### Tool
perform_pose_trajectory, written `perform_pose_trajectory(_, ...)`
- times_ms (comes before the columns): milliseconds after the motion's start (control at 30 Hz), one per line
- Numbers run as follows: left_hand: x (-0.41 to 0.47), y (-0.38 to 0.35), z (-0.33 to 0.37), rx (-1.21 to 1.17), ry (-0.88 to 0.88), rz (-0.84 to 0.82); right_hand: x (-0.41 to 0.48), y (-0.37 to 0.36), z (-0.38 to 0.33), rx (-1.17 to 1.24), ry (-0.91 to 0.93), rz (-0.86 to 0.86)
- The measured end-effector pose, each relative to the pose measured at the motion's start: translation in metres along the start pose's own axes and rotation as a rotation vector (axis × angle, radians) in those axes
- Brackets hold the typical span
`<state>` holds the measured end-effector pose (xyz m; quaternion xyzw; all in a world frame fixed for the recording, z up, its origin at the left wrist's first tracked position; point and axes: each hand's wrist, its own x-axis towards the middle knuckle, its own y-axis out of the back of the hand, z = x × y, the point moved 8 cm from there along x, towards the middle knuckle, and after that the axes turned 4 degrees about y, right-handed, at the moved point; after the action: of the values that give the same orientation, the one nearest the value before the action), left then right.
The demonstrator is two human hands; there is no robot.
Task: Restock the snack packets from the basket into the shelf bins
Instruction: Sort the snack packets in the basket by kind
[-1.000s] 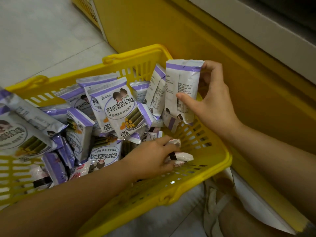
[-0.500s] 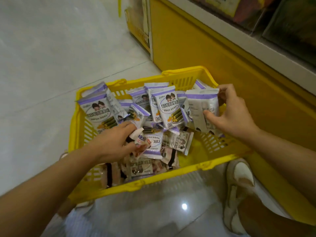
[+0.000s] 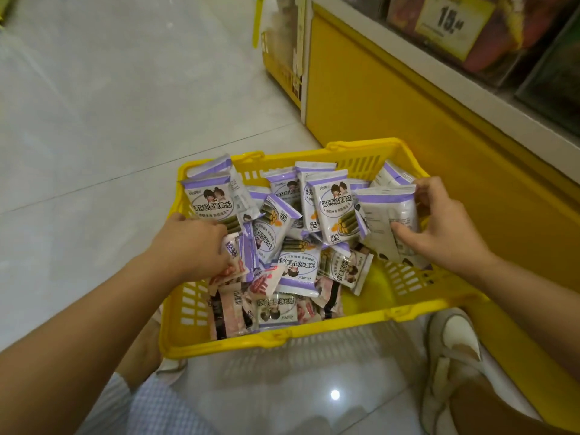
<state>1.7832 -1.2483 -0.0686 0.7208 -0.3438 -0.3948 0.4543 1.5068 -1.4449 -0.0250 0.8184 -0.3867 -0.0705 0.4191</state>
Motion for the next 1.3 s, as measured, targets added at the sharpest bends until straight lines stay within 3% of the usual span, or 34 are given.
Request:
perform_pose_trajectory(133,-0.010,-0.001,0.021,-0.043,-0.036,0.187,-0.002,-0.001,0.009,0.003,-0.022,-0.020)
perform_pose_trajectory(233,-0.028,0.005,0.065,-0.052,-0.424,0.309,-0.001,-0.003,0.010,0.003,-0.038,-0.028)
perform_pose_trajectory(300,-0.037,-0.010,0.088,-0.011,-0.611,0.215,0.000,-0.001,0.015,0.008,-0.060,-0.028)
perform_pose_trajectory(367,-0.030,-0.031,0.084,0.004,-0.516,0.031,0.001,0.000,0.021,0.019,-0.088,-0.031)
perform_pose_trajectory(467,-0.018,-0.038,0.068,0.036,-0.375,-0.046,0.003,0.000,0.028,0.081,-0.146,-0.024)
perform_pose_trajectory(667,0.017,0.032,0.087,-0.306,-0.233,0.230,0.012,-0.006,0.035,0.210,-0.246,0.004)
perform_pose_trajectory(833,0.062,0.036,0.110,-0.757,0.033,0.178,0.016,-0.020,0.036,0.363,-0.313,0.027)
perform_pose_trajectory(967,0.085,0.020,0.120,-0.725,0.181,0.187,0.018,-0.039,0.042,0.565,-0.416,-0.032)
perform_pose_trajectory(1167,0.105,0.014,0.127,-1.149,0.220,0.171,0.020,-0.054,0.053,0.766,-0.519,-0.047)
perform_pose_trajectory(1300,0.101,0.023,0.134,-1.235,0.134,0.218,0.018,-0.059,0.054,0.936,-0.556,-0.053)
